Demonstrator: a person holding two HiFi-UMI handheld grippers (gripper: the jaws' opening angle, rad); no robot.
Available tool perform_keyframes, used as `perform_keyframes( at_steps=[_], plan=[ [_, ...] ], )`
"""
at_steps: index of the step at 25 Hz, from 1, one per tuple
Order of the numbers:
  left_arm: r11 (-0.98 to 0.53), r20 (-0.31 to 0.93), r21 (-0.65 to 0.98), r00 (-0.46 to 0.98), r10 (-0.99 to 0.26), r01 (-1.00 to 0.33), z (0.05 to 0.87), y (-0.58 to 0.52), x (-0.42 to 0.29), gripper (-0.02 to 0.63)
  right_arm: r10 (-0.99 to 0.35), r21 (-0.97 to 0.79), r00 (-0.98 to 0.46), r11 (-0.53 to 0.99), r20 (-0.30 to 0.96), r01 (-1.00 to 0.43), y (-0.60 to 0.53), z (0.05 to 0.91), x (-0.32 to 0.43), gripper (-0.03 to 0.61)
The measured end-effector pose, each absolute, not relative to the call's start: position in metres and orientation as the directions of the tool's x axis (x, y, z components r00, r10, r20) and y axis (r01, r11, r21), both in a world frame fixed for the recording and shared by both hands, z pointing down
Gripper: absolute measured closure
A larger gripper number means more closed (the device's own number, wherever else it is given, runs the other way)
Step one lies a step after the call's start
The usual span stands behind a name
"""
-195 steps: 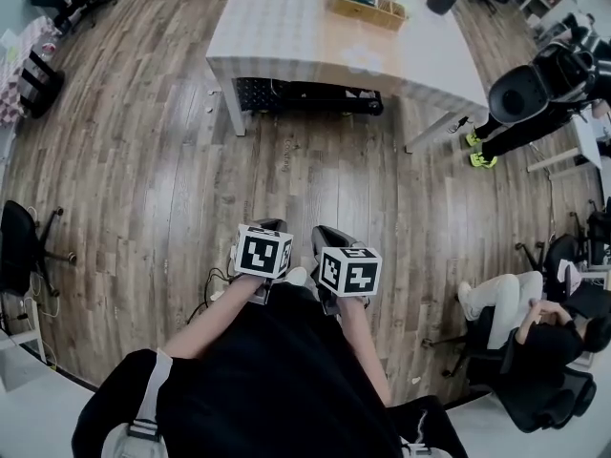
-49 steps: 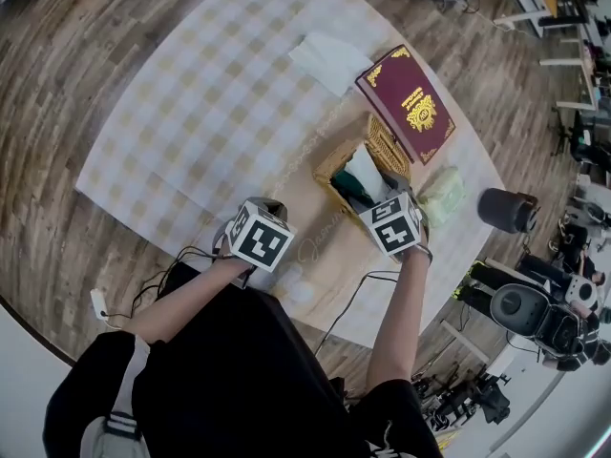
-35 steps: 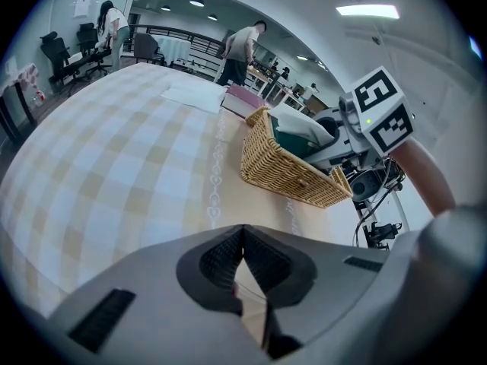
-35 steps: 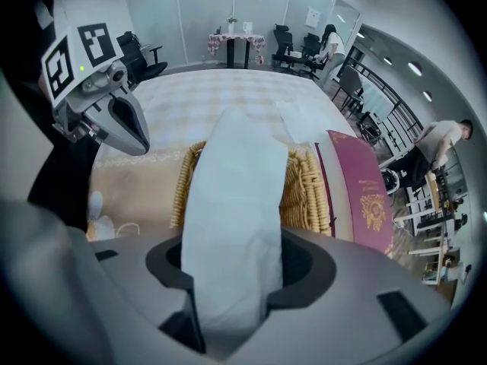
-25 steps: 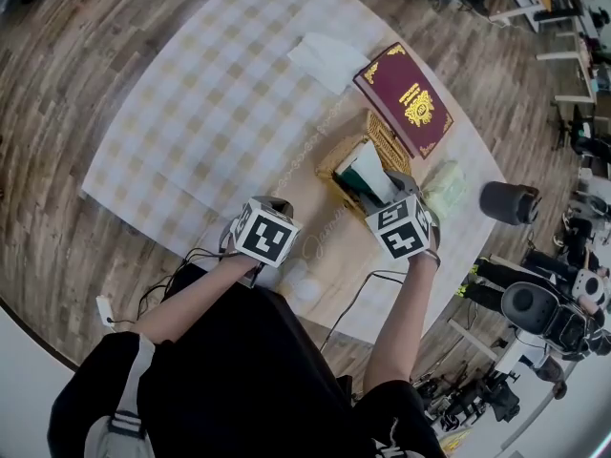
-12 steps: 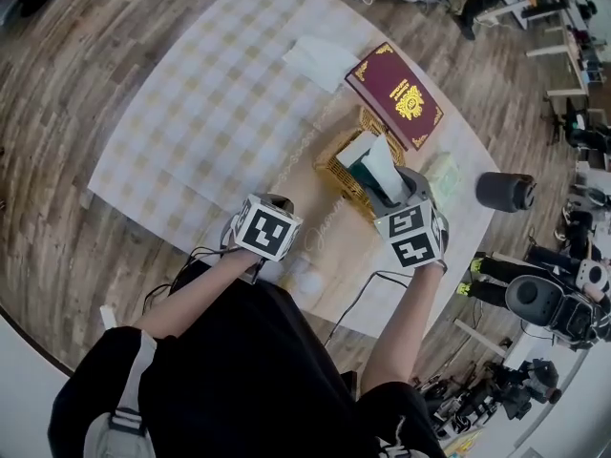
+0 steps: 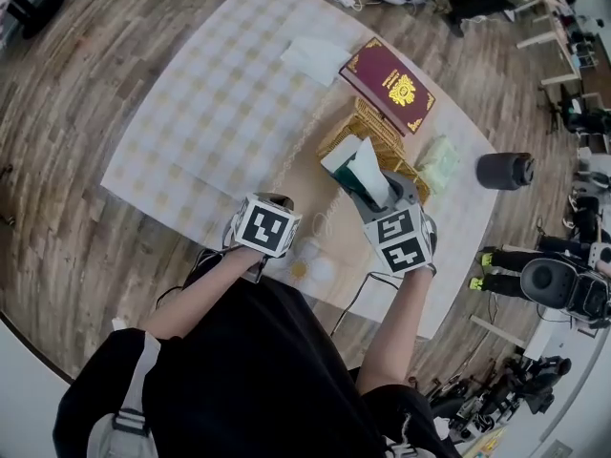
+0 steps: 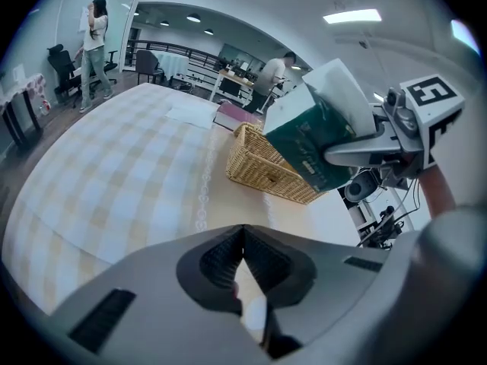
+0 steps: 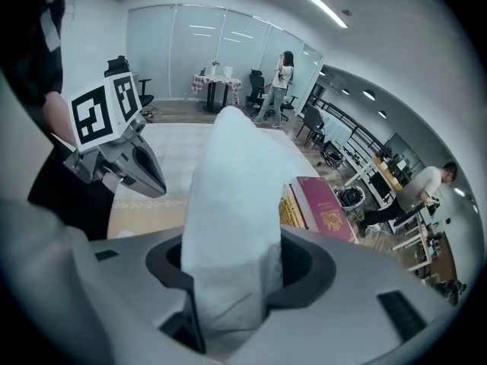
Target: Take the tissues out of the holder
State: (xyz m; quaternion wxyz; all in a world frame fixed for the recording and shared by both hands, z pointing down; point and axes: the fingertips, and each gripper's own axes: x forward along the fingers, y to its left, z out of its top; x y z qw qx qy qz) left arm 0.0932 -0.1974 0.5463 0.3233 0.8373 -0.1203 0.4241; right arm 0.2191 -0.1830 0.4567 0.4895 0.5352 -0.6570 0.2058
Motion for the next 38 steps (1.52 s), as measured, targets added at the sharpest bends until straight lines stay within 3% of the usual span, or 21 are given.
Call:
perform_keyframes(
  at_steps=[15, 27, 38],
  plan=[
    [-0.772, 0.786, 0.394, 0.619, 0.001, -0.499, 0.535, -0.135, 0.025, 0.604, -0.519, 0.142, -0.051, 0.325, 0.853, -0.935, -0.095, 0.487, 0.111, 0.336],
    [-0.811, 0.784, 0.341, 0.620, -0.033, -0.475, 0.533, -0.087, -0.009, 0.604, -0.495, 0.015, -0.050, 0.125, 0.867, -0.992, -0.042, 0.534, 0.065, 0.336],
    [-0.885, 0.787, 0.329, 0.614, 0.065, -0.328, 0.537, -0.081, 0.019, 0.604, -0.538, -0.053, 0.025, -0.129, 0.842, -0.990, -0.033, 0.524, 0.078, 0.336]
  ],
)
